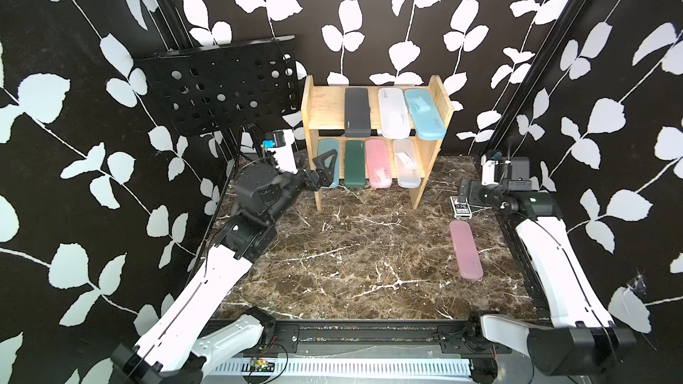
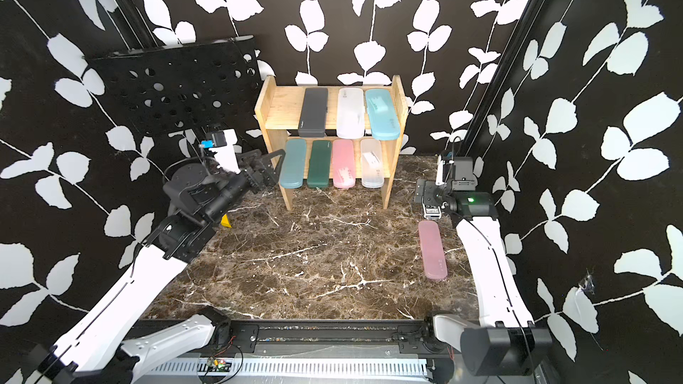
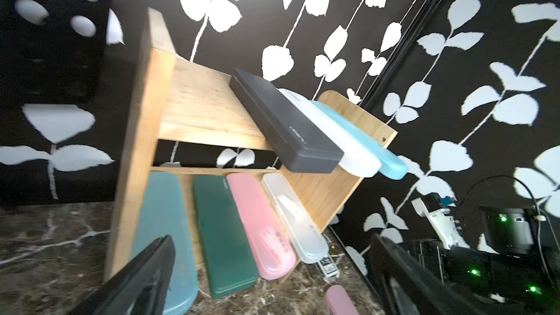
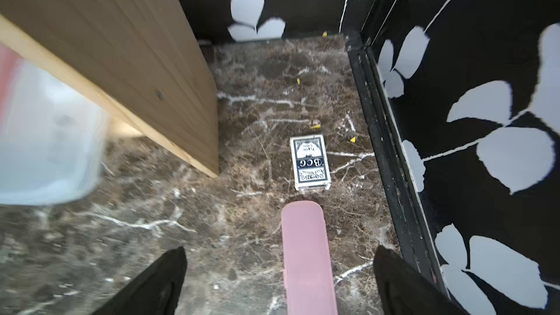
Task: Remove the pencil cases from the shelf
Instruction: Place the pencil case at the center of the board, then pick up the pencil case from the shelf.
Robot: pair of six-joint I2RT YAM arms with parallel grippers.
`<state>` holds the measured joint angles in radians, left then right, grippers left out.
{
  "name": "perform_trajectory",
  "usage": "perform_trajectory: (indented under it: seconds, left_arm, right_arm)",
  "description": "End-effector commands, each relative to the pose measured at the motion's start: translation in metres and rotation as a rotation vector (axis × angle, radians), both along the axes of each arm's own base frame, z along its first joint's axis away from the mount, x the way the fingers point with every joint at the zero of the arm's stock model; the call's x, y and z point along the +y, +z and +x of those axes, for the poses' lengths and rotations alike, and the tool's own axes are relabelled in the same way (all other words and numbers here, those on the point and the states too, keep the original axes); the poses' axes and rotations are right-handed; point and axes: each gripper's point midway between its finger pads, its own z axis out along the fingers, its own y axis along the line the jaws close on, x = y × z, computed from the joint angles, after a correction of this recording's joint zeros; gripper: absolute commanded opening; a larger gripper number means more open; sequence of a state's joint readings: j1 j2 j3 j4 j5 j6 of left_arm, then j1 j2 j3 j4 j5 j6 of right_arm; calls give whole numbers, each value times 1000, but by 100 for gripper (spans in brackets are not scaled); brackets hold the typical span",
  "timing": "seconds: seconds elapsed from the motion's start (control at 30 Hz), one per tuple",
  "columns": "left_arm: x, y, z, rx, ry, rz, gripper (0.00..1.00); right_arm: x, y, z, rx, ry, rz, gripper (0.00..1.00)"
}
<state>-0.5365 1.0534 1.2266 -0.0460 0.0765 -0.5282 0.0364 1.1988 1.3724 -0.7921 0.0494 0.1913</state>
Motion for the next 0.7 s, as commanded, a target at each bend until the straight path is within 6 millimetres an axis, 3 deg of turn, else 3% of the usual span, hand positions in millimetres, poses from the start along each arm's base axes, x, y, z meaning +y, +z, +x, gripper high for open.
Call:
perform_trajectory:
  seconds: [0.0, 0.13, 0.27, 0.5, 0.67]
  left_arm:
    - [-27, 21, 1, 79, -156, -160, 99]
    - [-48, 38, 16, 153, -233, -264, 99]
    - [-58, 44, 33, 233, -257, -357, 99]
    - [-62, 36, 53, 295, -255, -420, 99]
    - [-66, 35, 63, 312, -265, -447, 88]
  right_arm:
    - [8, 32, -7, -44, -37, 73, 99]
    - [20, 51, -10, -47, 1, 93, 99]
    - [30, 54, -11, -11, 37, 120, 100]
    - [35, 53, -9, -8, 60, 137, 99]
    - [39, 56, -6, -8, 76, 146, 99]
